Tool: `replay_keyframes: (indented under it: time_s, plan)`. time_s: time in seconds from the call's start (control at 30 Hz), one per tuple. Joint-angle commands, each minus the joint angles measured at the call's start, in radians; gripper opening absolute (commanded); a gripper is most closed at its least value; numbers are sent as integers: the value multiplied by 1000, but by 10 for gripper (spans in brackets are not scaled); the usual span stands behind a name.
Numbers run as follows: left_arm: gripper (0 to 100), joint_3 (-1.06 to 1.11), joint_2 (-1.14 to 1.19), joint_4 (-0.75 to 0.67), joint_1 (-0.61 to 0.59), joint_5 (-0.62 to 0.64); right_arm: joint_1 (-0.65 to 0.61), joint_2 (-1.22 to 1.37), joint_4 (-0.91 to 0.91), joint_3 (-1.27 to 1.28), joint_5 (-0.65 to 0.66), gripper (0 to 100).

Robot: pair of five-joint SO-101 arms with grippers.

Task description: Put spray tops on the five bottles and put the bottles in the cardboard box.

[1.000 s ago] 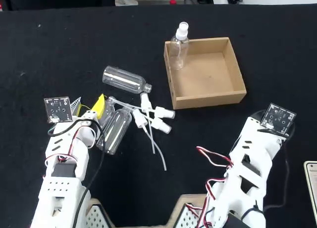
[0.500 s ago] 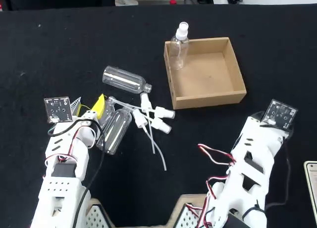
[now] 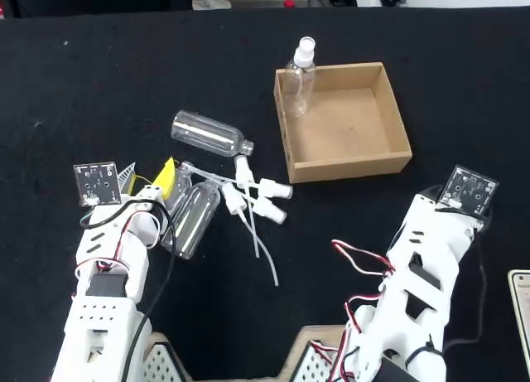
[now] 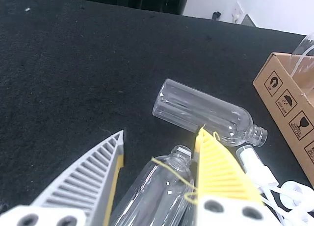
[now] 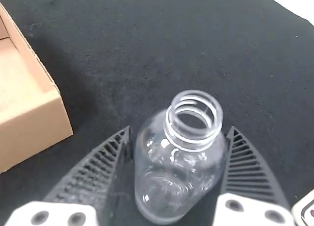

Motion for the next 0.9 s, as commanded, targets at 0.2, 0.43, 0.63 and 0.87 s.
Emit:
replay_keyframes:
  time_s: [0.2, 0.43, 0.63, 0.87]
  plan:
    - [230, -10, -6, -23, 110, -135, -8, -21, 52, -59, -6, 272]
    - [230, -10, -6, -21, 107, -133, -15, -202, 157, -21, -3, 272]
    - [230, -10, -11, -21, 105, -133, -15, -343, 180, 39, -2, 271]
    - [230, -10, -9, -20, 105, -133, -15, -254, 127, 10, -2, 271]
